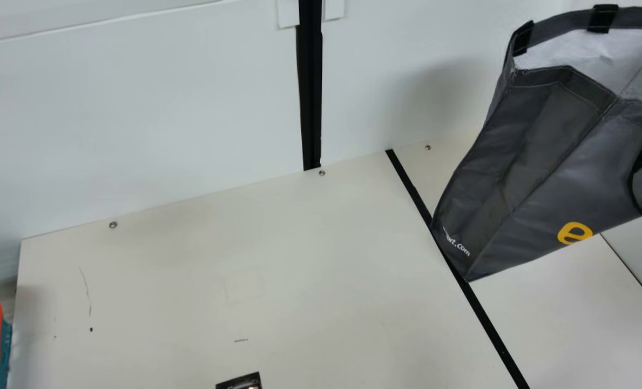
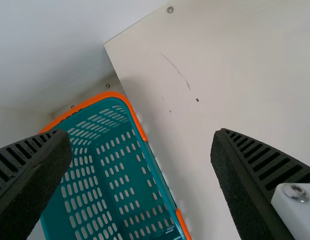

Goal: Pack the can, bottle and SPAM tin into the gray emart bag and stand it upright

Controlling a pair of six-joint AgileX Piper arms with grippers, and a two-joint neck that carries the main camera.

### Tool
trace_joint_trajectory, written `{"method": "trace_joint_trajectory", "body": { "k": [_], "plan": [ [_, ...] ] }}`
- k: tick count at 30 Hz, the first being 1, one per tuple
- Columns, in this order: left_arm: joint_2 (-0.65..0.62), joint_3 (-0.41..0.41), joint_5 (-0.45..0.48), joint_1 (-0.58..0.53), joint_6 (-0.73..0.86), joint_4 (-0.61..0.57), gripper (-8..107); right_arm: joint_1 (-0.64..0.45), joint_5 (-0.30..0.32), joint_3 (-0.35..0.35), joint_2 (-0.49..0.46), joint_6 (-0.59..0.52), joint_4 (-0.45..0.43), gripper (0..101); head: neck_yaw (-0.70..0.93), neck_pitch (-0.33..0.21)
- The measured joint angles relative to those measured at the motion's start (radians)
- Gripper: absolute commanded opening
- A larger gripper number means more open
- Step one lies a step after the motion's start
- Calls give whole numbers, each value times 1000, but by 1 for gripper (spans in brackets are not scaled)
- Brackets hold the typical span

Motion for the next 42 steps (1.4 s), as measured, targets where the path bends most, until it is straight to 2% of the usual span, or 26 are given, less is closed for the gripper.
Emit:
{"method": "trace_joint_trajectory", "body": {
  "k": [9, 18, 33, 42],
  "plan": [
    [0, 0, 0, 0, 0, 0, 90, 16, 6, -43, 2, 1, 28, 63, 0, 0],
    [0, 0, 0, 0, 0, 0, 90, 52, 24, -126, 2, 2, 64, 94, 2, 0],
    [0, 0, 0, 0, 0, 0, 90, 142, 89, -274, 6, -10, 130, 95, 0, 0],
    [0, 0, 0, 0, 0, 0, 90, 242, 112, -320, 3, 3, 157, 95, 0, 0]
  ]
}}
